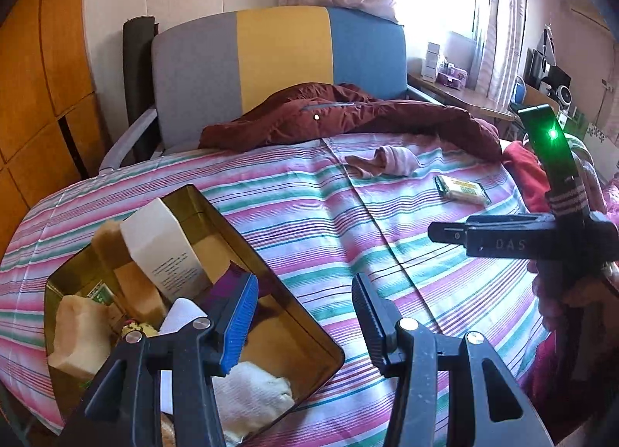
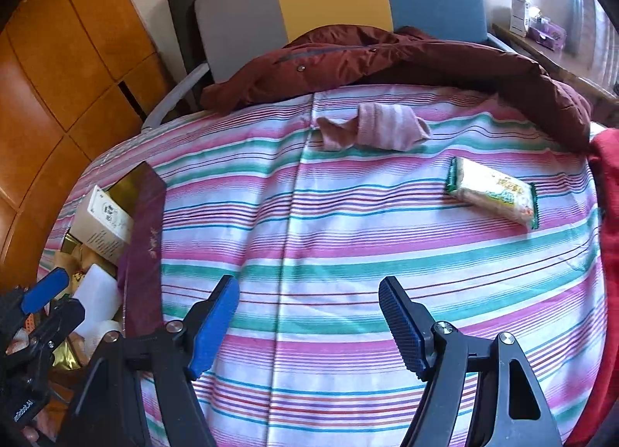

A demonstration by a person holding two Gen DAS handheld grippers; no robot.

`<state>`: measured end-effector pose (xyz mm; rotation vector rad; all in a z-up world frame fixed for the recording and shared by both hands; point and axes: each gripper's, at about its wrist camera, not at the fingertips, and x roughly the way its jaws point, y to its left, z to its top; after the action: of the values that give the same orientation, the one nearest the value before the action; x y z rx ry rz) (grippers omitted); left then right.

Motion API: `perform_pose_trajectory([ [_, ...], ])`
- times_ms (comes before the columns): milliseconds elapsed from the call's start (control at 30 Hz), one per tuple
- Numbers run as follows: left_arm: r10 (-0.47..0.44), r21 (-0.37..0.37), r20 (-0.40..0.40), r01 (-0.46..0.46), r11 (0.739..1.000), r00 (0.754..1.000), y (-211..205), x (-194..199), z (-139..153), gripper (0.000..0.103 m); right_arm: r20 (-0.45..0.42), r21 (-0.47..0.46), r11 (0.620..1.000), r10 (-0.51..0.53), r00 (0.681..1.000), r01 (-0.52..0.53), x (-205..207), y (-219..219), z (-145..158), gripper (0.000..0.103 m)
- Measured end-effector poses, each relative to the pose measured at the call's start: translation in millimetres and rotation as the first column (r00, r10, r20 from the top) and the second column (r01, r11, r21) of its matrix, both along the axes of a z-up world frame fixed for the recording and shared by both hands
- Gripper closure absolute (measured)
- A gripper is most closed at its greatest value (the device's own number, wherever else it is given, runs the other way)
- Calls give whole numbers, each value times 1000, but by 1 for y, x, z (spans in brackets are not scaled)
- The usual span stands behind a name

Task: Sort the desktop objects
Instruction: 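Move both open tools back toward the yellow packet and pink sock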

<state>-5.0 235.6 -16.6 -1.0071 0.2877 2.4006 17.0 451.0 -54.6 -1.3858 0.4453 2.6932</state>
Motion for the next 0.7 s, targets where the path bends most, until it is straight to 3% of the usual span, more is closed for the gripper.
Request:
perform_pose_trajectory([
  [367, -25, -16, 20, 25, 1000, 999, 15, -7, -7, 52, 26, 90, 994, -67, 997, 64, -9, 61, -1, 26],
  [567, -43, -46, 17, 44, 998, 999, 29, -11, -10, 52, 33, 148, 981, -134, 990, 128, -16, 110, -3, 20],
  [700, -64, -61, 6, 64, 996, 998, 42, -14, -10, 52, 26, 207, 973, -111, 994, 103, -26, 127, -6, 9],
])
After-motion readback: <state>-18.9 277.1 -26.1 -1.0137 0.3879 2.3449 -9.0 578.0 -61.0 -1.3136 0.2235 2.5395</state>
